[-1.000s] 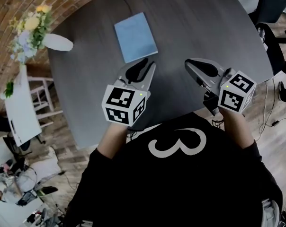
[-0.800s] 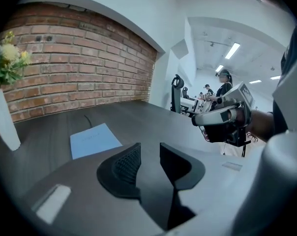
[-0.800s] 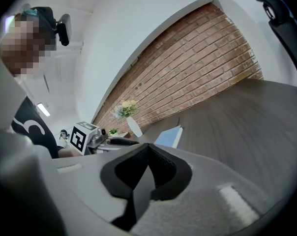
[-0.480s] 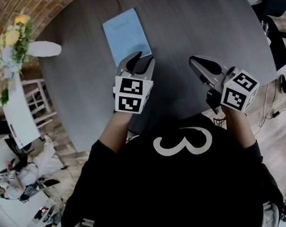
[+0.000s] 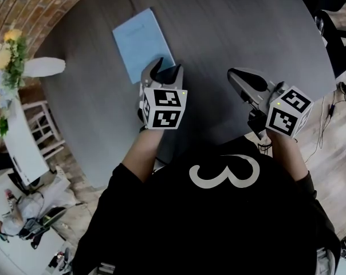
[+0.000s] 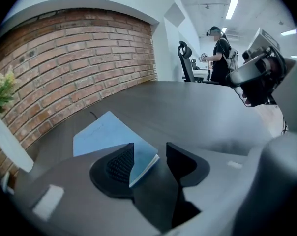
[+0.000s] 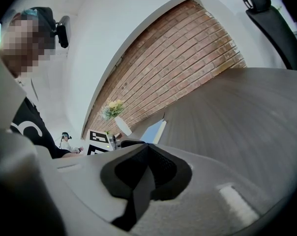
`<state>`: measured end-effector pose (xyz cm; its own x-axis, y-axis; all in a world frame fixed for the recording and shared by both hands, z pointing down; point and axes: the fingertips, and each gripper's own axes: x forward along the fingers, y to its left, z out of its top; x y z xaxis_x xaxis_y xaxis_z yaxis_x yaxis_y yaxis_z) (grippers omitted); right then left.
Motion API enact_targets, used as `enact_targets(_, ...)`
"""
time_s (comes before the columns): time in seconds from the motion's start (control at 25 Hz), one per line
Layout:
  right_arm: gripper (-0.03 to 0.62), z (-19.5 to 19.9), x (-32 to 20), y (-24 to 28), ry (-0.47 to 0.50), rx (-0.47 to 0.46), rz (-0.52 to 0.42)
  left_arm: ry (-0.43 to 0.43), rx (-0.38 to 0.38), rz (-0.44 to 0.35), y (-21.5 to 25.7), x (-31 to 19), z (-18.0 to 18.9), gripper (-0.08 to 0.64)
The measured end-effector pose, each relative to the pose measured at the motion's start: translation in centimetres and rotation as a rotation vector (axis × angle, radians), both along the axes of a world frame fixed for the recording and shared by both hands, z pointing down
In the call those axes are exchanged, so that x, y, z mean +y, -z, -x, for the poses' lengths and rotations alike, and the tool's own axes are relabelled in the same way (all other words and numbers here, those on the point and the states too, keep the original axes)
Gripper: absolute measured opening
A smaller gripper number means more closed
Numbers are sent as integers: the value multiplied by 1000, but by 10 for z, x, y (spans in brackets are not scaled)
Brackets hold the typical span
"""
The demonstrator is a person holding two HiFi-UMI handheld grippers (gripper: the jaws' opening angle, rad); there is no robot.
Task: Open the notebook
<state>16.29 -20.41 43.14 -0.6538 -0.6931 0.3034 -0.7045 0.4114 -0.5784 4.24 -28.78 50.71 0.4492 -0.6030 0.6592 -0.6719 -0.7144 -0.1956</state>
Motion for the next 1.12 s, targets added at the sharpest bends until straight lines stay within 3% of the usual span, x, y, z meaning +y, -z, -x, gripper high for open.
enact_targets(0.16, 2, -3, 5, -5, -9, -1, 8, 0, -72, -64, -7, -4, 1, 218)
enact_targets(0.68, 2, -10, 12, -9, -28, -7, 19, 10, -106, -67, -13, -8, 2, 210)
enact_targets(1.12, 2, -5, 3, -5, -16, -34, 11, 8, -118, -42, -10, -4, 2, 83)
